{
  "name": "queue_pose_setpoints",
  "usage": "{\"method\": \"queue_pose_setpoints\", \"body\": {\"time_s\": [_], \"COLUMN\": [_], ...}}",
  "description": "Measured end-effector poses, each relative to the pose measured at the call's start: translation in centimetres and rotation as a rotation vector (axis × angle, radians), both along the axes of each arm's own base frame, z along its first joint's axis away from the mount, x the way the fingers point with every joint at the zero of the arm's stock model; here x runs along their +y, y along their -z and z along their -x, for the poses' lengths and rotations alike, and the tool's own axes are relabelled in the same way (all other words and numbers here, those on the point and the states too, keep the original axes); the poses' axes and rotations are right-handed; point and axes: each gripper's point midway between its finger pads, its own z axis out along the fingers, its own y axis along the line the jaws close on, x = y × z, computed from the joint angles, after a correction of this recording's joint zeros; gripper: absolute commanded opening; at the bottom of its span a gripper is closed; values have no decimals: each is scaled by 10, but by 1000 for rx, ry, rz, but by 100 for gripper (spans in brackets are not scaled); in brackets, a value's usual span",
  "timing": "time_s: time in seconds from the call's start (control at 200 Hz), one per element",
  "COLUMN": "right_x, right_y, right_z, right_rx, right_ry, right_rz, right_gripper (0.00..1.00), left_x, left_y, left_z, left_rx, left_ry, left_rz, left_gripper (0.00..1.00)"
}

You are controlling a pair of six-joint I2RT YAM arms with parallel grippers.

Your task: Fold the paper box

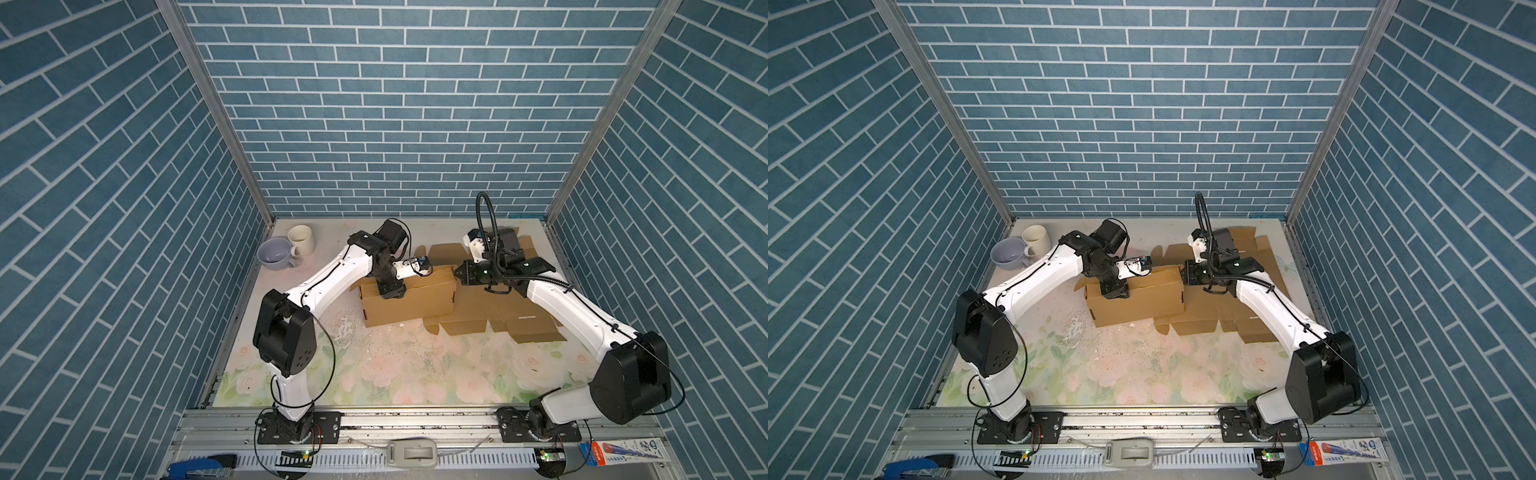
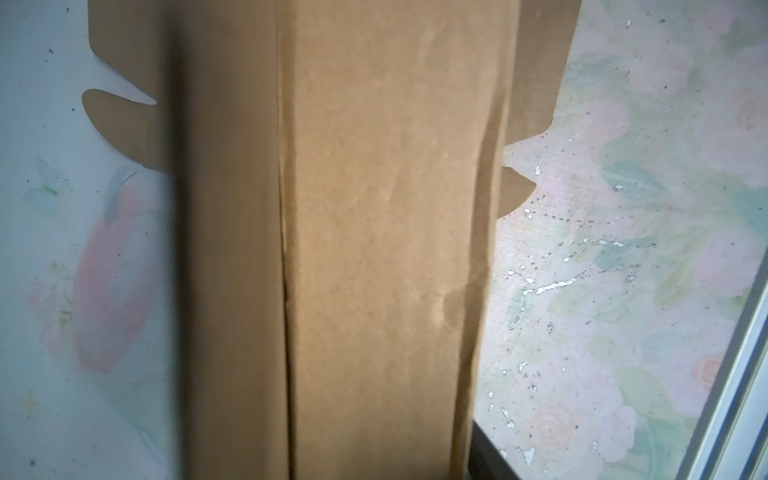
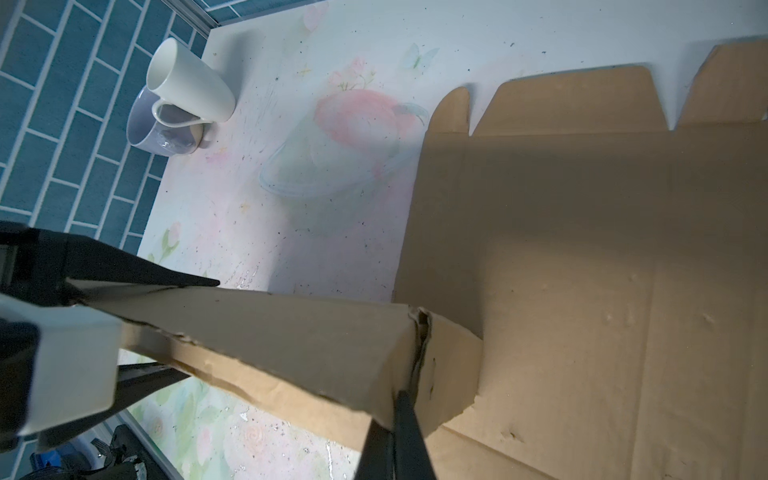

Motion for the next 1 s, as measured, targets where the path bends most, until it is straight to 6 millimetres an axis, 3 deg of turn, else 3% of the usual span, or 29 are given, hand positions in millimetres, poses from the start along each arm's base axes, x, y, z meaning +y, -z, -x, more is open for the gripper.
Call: {"method": "queue_pose_setpoints", "body": {"time_s": [0.15,0.515,0.63,0.73,0.865,1.0], "right_x": [-2,-1,-1,-2,-3,-3], "right_y": [4,4,4,4,4,5], "right_z": [3,5,5,6,7,8], "right_rx": [12,12,13,16,19,18], "right_ry": [3,4,7,9,12,14], "right_rz": [20,40,49,58,68,74], "right_gripper": [0,0,0,0,0,0], "left_x": [1,6,6,9,27,55], "left_y": [-4,-39,-54,-79,-111,-122], "left_z": [-3,-3,-3,-4,10,31], "left_rx": [-33,-121,-156,-222,-330,-372], "left_ry": [-3,-24,-42,-85,-166,-262], "left_rz": [-12,27,59,110,194,239], "left_gripper": [65,73,74,76,69,65]}}
